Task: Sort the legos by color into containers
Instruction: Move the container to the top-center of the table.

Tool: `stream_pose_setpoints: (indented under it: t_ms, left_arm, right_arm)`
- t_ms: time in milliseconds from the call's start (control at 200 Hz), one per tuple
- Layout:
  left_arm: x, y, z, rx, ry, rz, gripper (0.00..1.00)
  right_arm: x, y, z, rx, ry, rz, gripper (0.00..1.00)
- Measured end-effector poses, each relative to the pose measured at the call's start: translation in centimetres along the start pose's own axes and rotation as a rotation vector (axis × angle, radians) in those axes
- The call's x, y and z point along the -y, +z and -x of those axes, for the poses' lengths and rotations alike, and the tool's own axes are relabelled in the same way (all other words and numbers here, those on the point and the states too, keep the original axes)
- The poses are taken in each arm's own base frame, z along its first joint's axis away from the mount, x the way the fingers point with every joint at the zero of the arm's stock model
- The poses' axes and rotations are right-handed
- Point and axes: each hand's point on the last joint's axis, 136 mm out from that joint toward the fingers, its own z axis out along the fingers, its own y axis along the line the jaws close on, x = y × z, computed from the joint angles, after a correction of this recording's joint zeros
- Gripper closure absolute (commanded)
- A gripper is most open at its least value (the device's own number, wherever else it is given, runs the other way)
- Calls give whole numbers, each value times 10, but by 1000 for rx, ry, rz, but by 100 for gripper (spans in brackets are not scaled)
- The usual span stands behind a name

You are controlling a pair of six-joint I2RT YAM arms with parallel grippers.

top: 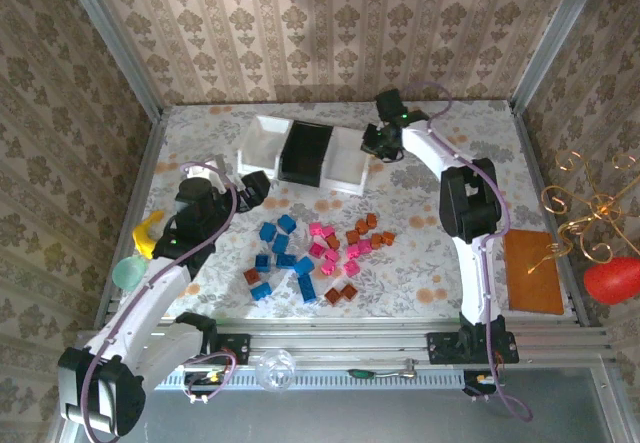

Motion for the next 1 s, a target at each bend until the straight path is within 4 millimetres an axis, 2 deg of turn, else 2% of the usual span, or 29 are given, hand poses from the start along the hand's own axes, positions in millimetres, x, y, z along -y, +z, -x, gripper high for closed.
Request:
stream_pose_setpoints:
  t_ms: [110, 215, 365, 625, 665, 755, 825, 1000]
  left_arm:
    - [3, 4, -4, -22, 13, -7, 0]
    - [-3, 11, -14, -61, 11, 12, 0]
    - [-5, 15, -23, -99, 11, 11, 0]
    - [-2, 15, -26, -109, 21, 2, 0]
    - [-3, 15, -26, -111, 22, 4, 0]
    - [-4, 14, -28, -119, 22, 8, 0]
    - [-4, 14, -28, -121, 22, 10, 0]
    - [-1, 14, -31, -126, 37, 8, 0]
  right_arm:
    - [33, -6, 9, -39, -40, -5, 86]
    - [45, -11, 13, -72, -80, 41, 87]
    - [48, -15, 4, -134, -150, 92, 87]
    - [39, -15, -6, -200, -235, 153, 85]
    - [39, -15, -7, -203, -234, 154, 82]
    - [39, -14, -8, -206, -233, 157, 59]
    - [38, -14, -7, -205, -232, 159, 46]
    - [44, -19, -19, -183, -192, 149, 38]
